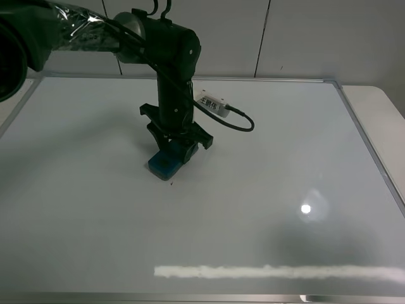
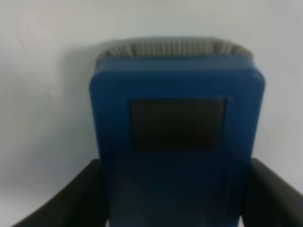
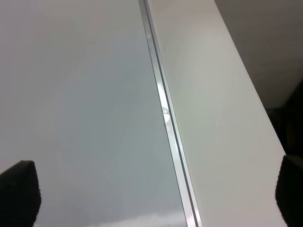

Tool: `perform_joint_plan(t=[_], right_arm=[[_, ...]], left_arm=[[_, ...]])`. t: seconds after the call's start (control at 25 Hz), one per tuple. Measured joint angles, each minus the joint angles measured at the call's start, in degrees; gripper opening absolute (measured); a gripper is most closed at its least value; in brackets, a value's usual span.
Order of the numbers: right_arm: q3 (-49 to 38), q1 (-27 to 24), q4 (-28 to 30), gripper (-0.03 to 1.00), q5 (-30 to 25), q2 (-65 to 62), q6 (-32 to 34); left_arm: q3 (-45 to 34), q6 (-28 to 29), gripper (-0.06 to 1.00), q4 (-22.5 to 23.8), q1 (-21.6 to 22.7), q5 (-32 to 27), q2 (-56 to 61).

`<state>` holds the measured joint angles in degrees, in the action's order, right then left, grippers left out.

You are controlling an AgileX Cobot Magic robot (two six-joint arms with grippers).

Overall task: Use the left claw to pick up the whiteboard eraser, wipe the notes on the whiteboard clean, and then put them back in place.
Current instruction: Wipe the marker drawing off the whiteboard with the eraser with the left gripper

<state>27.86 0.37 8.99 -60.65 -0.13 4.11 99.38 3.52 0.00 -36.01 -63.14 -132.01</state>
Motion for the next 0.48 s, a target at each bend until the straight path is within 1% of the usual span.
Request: perform_joint_plan(t=[0.16, 0.32, 0.48], right_arm=[[0.0, 0.0, 0.0, 0.99, 0.0, 0.0, 0.0], [0.0, 0.0, 0.0, 0.99, 0.0, 0.0, 0.0], [0.0, 0.0, 0.0, 0.99, 0.0, 0.0, 0.0]], left_arm=[[-11.2, -0.12, 0.56, -2.13, -0.7, 7.86, 5.73], [-23.22, -0.21, 0.56, -4.99, -1.84, 13.32, 12.16], [-33.15, -0.21, 0.56, -6.81, -3.07, 17.79, 18.08]])
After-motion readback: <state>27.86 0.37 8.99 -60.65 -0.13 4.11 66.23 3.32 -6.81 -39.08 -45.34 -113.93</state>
